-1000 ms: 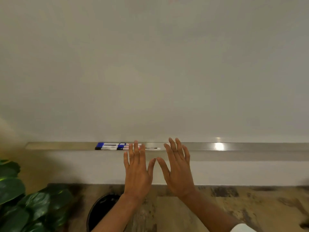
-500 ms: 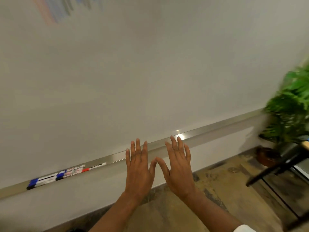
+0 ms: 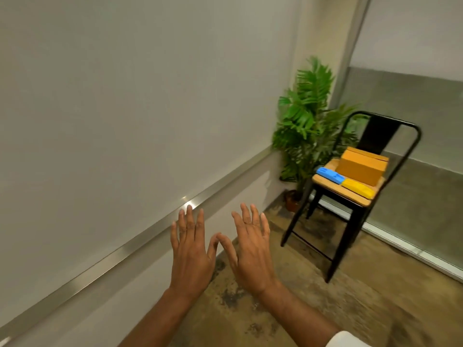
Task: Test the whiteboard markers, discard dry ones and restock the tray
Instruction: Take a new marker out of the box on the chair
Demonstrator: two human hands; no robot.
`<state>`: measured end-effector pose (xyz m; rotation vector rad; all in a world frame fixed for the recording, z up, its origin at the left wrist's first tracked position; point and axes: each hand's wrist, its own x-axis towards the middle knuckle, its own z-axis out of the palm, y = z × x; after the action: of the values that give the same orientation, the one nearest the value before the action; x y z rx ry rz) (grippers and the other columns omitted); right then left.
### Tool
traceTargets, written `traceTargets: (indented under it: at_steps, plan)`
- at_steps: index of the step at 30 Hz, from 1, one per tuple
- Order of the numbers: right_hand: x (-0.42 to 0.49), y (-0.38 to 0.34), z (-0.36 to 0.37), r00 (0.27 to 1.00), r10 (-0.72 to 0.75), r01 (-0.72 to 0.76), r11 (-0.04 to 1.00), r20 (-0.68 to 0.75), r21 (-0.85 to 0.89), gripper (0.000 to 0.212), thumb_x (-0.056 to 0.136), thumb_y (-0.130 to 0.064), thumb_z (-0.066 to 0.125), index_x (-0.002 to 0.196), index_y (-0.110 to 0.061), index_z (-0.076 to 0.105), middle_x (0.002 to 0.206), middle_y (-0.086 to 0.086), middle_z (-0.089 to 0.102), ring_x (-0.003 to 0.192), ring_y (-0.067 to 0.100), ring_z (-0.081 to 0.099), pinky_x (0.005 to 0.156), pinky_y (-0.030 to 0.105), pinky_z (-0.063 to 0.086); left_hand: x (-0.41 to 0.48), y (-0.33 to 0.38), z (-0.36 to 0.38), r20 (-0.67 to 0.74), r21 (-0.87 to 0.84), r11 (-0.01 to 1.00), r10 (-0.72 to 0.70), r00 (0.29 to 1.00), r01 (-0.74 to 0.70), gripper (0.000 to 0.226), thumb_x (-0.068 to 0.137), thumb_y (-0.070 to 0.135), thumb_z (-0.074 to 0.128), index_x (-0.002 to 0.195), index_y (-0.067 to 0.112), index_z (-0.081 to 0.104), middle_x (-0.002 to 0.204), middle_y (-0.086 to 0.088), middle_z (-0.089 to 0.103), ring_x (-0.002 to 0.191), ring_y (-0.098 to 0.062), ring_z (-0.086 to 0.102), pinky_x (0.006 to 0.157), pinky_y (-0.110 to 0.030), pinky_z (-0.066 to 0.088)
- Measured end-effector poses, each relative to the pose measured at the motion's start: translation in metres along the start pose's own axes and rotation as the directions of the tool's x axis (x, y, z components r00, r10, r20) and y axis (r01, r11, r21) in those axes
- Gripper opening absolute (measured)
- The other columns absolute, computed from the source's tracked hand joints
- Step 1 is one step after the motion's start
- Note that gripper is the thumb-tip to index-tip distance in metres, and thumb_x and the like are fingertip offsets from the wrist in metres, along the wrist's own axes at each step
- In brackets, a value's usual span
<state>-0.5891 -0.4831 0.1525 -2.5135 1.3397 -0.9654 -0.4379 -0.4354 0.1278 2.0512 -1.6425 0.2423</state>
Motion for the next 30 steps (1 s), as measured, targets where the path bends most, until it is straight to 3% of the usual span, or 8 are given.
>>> traceTargets:
  at_steps: [9,14,21,30]
  plan:
    - [0.023,0.07,-0.024,0.963,0.229,-0.244,0.965,-0.145,-0.1,0.063,0.102,-0.057,0.033,0.149,-0.015,0.037,0.163,0.004,0.015,0.152,0.019,0.001,0.12,0.052,0.013,0.073,0.053,0.056,0.038,-0.147,0.963,0.234,0.971,-0.227,0.071,0.105,0.049,0.041,0.162,0.013,0.019,0.172,-0.009,0.002,0.159,-0.025,-0.004,0.127,-0.049,0.001]
    - [0.043,0.095,-0.025,0.915,0.322,-0.363,0.921,-0.245,-0.144,0.061,0.102,-0.055,0.037,0.148,-0.015,0.039,0.163,0.004,0.017,0.152,0.019,0.003,0.12,0.052,0.014,0.123,0.074,0.076,0.036,-0.209,0.916,0.358,0.933,-0.343,0.071,0.105,0.054,0.032,0.162,0.013,0.02,0.171,-0.01,0.004,0.159,-0.025,-0.005,0.128,-0.045,-0.004]
    - [0.063,0.122,-0.029,0.835,0.426,-0.506,0.844,-0.347,-0.18,0.061,0.102,-0.055,0.037,0.148,-0.015,0.039,0.163,0.005,0.016,0.152,0.02,0.002,0.12,0.053,0.015,0.167,0.1,0.106,0.078,-0.323,0.829,0.504,0.86,-0.456,0.07,0.107,0.054,0.029,0.162,0.013,0.02,0.172,-0.01,0.004,0.159,-0.024,-0.006,0.127,-0.053,0.005]
    - [0.076,0.196,-0.047,0.763,0.486,-0.601,0.777,-0.427,-0.188,0.06,0.101,-0.052,0.04,0.148,-0.015,0.038,0.163,0.004,0.016,0.152,0.019,0.001,0.121,0.052,0.012,0.211,0.17,0.158,0.086,-0.394,0.759,0.593,0.801,-0.519,0.069,0.107,0.054,0.027,0.163,0.015,0.018,0.172,-0.009,0.002,0.159,-0.023,-0.008,0.127,-0.055,0.01]
